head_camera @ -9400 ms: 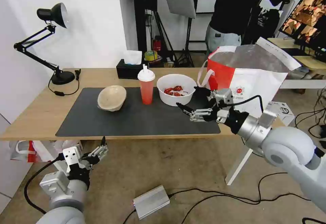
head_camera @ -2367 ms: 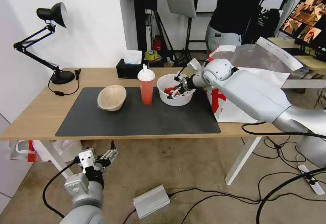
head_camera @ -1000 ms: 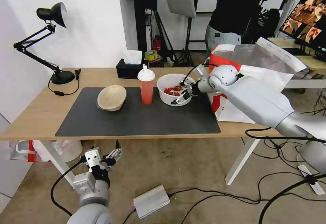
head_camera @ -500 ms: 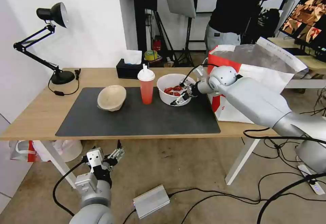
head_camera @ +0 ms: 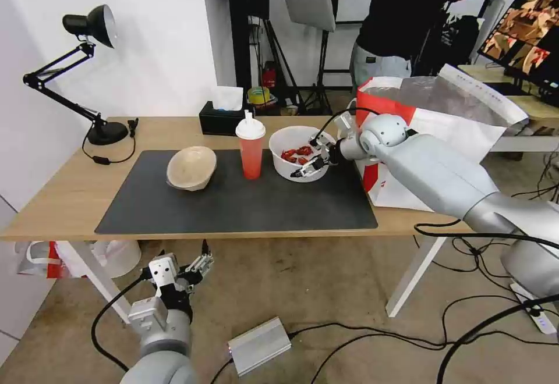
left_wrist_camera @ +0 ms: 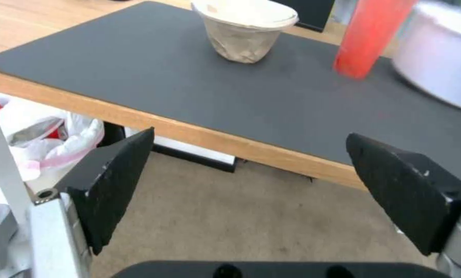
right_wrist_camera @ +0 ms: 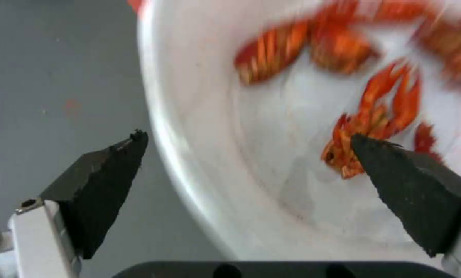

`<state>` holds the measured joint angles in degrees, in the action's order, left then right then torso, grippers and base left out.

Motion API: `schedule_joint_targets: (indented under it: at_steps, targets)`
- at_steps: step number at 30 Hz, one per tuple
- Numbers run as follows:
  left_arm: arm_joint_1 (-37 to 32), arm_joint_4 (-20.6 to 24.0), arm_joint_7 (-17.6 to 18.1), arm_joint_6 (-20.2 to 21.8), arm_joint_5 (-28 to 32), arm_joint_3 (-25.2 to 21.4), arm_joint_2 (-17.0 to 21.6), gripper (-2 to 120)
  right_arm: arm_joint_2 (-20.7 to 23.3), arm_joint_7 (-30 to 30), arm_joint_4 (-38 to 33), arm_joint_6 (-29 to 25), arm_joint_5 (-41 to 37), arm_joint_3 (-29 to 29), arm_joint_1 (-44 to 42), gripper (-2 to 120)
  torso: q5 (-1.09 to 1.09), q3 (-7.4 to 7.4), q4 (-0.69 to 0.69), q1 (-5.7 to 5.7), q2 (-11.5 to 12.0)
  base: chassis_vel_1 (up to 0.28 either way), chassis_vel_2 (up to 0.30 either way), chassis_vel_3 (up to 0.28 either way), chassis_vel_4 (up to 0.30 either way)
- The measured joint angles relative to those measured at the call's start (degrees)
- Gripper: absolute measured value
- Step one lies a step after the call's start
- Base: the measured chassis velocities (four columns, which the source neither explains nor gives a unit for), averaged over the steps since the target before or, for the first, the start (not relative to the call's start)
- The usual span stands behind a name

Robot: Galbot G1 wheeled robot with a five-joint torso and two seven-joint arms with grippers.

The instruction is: Pick up the trash from the table and place it into the takeout bag.

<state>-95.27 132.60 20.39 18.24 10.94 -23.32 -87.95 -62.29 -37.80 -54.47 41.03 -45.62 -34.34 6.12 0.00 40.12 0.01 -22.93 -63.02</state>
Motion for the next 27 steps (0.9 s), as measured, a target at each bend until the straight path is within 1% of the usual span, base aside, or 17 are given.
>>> schedule_joint_targets:
  at_steps: [17, 27]
  targets:
    - [0.1, -0.4, 0.1, -0.2, -0.4, 0.3, 0.0, 100, -0.4, -0.3, 0.1, -0.1, 0.0, 0.5, -0.6, 100, 0.00, -0.01, -0.01, 0.01, 0.0, 0.000, 0.000, 0.000, 0.000]
    - [0.1, -0.2, 0.1, -0.2, -0.8, 0.9, -0.2, 100, -0.7, -0.9, 0.1, -0.2, 0.1, 0.0, 0.8, 100, 0.00, -0.01, -0.01, 0.00, 0.0, 0.000, 0.000, 0.000, 0.000]
